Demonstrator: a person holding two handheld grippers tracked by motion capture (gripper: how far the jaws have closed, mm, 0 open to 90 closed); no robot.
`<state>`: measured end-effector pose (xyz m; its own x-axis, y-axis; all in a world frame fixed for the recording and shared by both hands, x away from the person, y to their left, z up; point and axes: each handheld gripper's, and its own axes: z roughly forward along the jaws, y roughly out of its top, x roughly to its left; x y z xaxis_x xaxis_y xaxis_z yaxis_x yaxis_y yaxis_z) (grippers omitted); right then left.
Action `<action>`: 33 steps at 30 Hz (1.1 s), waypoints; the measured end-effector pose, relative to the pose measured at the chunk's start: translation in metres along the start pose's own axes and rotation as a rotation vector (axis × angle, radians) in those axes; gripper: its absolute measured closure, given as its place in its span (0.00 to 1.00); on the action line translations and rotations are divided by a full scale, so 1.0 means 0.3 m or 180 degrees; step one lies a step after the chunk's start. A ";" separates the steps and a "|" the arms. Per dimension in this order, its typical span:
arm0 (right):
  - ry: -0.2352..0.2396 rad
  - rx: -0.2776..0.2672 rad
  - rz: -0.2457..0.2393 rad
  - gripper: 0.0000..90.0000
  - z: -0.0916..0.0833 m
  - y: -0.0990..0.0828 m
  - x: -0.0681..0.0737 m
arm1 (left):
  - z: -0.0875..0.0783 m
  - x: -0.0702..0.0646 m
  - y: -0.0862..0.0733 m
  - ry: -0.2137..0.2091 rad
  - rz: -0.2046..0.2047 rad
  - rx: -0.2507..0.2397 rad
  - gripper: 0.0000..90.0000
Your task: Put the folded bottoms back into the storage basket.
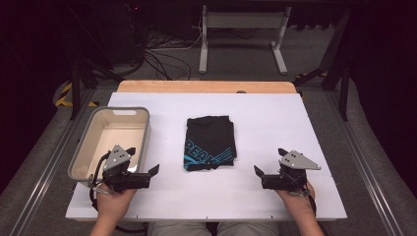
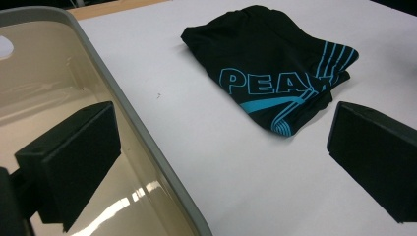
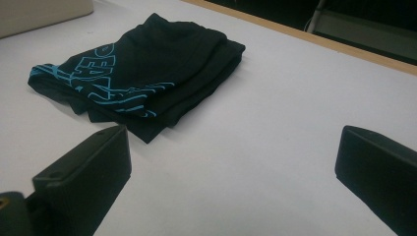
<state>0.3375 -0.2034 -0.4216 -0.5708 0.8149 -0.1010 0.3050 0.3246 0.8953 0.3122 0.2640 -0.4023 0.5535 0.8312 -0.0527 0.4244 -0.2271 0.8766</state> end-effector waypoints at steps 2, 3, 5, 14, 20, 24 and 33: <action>0.0008 0.0004 -0.0004 0.01 0.001 0.000 0.002 | 0.000 -0.002 0.001 -0.0002 -0.0002 -0.0003 0.01; 0.0010 0.0004 -0.0014 0.01 0.002 0.001 0.004 | 0.001 -0.004 0.003 0.0001 0.0008 -0.0006 0.01; 0.0010 0.0006 -0.0011 0.01 0.003 0.001 0.006 | 0.001 -0.011 0.006 -0.0007 0.0006 -0.0016 0.01; 0.0007 0.0014 -0.0025 0.01 0.007 0.002 0.010 | 0.010 -0.029 0.016 -0.0040 -0.0086 -0.0023 0.01; 0.0014 0.0026 -0.0083 0.01 0.004 0.001 0.006 | 0.026 -0.054 0.042 -0.0022 -0.0068 -0.0023 0.01; 0.0000 0.0000 -0.0078 0.01 -0.006 0.003 0.000 | 0.048 -0.069 0.055 0.0030 -0.0133 0.0017 0.01; -0.0009 -0.0022 -0.0072 0.01 -0.010 0.006 -0.002 | 0.103 -0.080 0.086 0.0053 -0.0322 0.0126 0.01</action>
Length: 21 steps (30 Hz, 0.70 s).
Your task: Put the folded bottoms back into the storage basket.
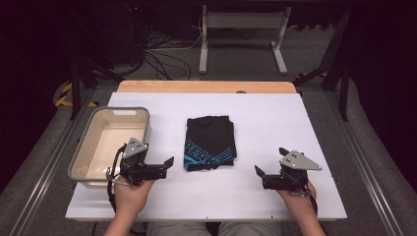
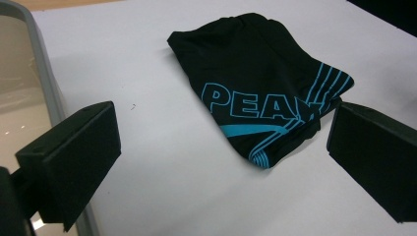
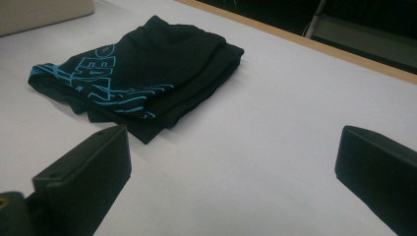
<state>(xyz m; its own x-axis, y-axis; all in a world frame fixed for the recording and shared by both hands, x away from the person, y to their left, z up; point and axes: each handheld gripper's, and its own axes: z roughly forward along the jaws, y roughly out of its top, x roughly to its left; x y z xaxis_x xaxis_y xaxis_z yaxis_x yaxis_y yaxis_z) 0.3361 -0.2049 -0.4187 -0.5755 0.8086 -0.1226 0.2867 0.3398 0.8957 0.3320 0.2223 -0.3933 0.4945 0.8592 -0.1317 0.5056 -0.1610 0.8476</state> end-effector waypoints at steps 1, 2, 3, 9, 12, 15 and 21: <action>0.0000 0.0000 0.0000 0.01 0.000 0.000 0.000 | 0.000 0.000 0.000 0.0000 0.0000 0.0000 0.01; 0.0003 -0.0004 0.0002 0.01 -0.001 0.000 0.000 | 0.011 -0.003 0.007 -0.0017 -0.0025 0.0006 0.01; 0.0003 -0.0004 0.0002 0.01 -0.001 0.000 0.000 | 0.011 -0.003 0.007 -0.0017 -0.0025 0.0006 0.01; -0.0002 -0.0010 0.0019 0.01 -0.006 -0.002 -0.005 | 0.062 -0.027 0.034 -0.0016 -0.0024 0.0062 0.02; -0.0005 -0.0009 0.0019 0.01 -0.007 -0.003 -0.005 | 0.078 -0.031 0.040 -0.0011 -0.0024 0.0078 0.02; 0.0000 -0.0013 0.0019 0.01 -0.008 -0.003 -0.005 | 0.104 -0.039 0.051 -0.0050 -0.0065 0.0091 0.02; 0.0003 -0.0026 0.0028 0.01 -0.011 -0.002 -0.006 | 0.161 -0.035 0.068 -0.0066 -0.0093 0.0168 0.02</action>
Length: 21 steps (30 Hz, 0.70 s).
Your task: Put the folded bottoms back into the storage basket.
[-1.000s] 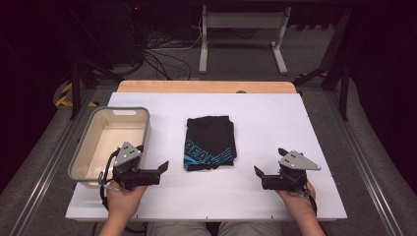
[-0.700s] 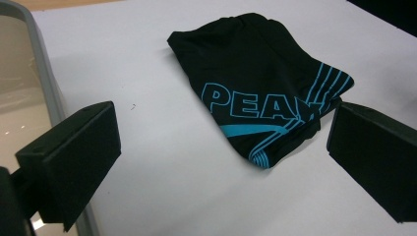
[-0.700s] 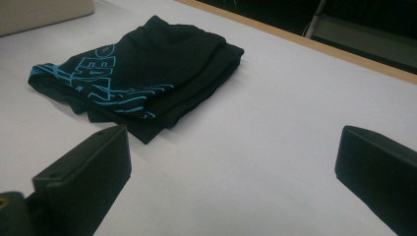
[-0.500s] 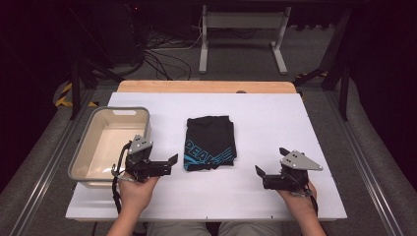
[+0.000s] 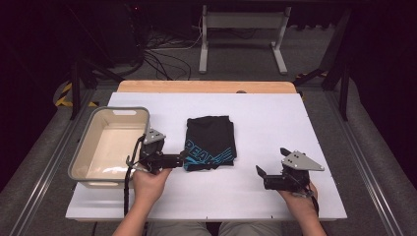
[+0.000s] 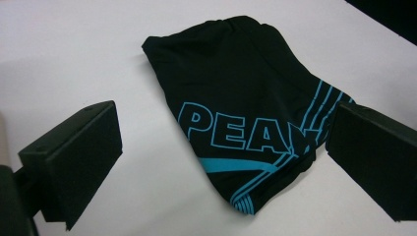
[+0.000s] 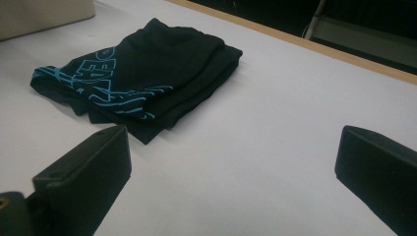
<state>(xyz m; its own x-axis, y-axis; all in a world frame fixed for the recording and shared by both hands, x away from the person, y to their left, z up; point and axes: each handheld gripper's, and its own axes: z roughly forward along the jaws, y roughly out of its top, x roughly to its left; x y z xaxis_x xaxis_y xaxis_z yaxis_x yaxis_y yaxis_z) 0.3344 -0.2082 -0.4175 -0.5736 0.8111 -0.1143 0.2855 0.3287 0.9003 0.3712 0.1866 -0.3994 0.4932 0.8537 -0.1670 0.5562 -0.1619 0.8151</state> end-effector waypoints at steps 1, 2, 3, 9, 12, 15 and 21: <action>0.0002 0.0000 -0.0004 0.01 -0.001 0.000 0.000 | 0.000 0.000 0.000 0.0000 0.0000 0.0000 0.02; 0.0004 -0.0003 -0.0006 0.01 -0.001 0.000 0.000 | 0.027 0.008 0.006 -0.0012 -0.0043 0.0059 0.02; 0.0003 -0.0004 -0.0007 0.01 -0.002 0.000 0.000 | 0.040 0.013 0.009 -0.0010 -0.0063 0.0078 0.01; 0.0006 -0.0020 0.0010 0.02 -0.005 0.001 -0.002 | 0.094 0.037 0.021 -0.0004 -0.0172 0.0177 0.01; 0.0003 -0.0017 0.0017 0.02 -0.007 0.000 -0.003 | 0.128 0.059 0.025 -0.0105 -0.0346 0.0227 0.01; 0.0000 -0.0023 0.0017 0.02 -0.009 0.001 -0.003 | 0.150 0.069 0.026 -0.0140 -0.0410 0.0267 0.02; -0.0005 -0.0024 0.0023 0.02 -0.009 0.001 -0.004 | 0.192 0.075 0.029 -0.0181 -0.0475 0.0379 0.03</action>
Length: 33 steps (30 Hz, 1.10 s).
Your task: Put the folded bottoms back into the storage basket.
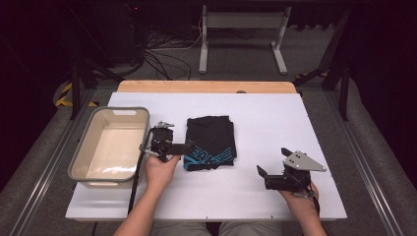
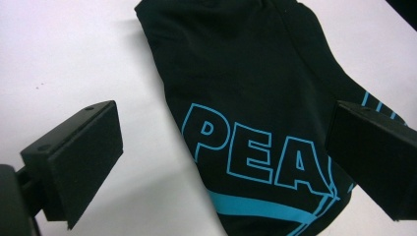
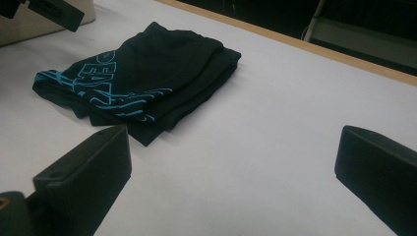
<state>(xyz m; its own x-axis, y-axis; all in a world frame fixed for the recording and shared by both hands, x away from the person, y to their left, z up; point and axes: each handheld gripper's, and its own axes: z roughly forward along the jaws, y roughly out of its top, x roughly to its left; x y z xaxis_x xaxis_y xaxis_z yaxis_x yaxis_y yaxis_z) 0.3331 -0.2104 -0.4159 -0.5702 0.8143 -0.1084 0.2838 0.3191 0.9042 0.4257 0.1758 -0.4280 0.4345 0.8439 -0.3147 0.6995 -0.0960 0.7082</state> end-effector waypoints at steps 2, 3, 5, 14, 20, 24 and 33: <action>-0.0001 -0.0001 -0.0001 0.02 0.000 0.000 0.000 | 0.006 0.000 0.002 -0.0012 -0.0010 0.0020 0.03; 0.0001 -0.0001 -0.0001 0.02 0.000 0.000 0.000 | 0.016 -0.001 0.007 -0.0001 -0.0016 0.0053 0.03; 0.0006 -0.0001 -0.0002 0.02 0.001 0.000 0.000 | 0.029 -0.003 0.012 0.0024 -0.0032 0.0096 0.03; 0.0016 -0.0015 0.0000 0.02 -0.002 0.002 0.001 | 0.087 -0.007 0.017 -0.0039 -0.0118 0.0351 0.02; 0.0025 -0.0023 0.0015 0.02 -0.002 0.002 0.000 | 0.099 -0.002 0.016 -0.0091 -0.0228 0.0382 0.02; 0.0023 -0.0018 0.0012 0.02 -0.001 0.002 0.003 | 0.107 0.007 0.016 -0.0168 -0.0324 0.0427 0.02; 0.0030 -0.0019 0.0010 0.02 0.002 0.003 0.005 | 0.119 0.015 0.016 -0.0209 -0.0393 0.0460 0.06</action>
<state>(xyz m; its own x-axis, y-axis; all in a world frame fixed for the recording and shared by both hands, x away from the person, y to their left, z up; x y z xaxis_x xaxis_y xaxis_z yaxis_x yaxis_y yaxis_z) 0.3328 -0.2086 -0.4155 -0.5766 0.8107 -0.1018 0.2809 0.3137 0.9070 0.4510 0.1603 -0.4485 0.3733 0.8181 -0.4374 0.8218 -0.0728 0.5651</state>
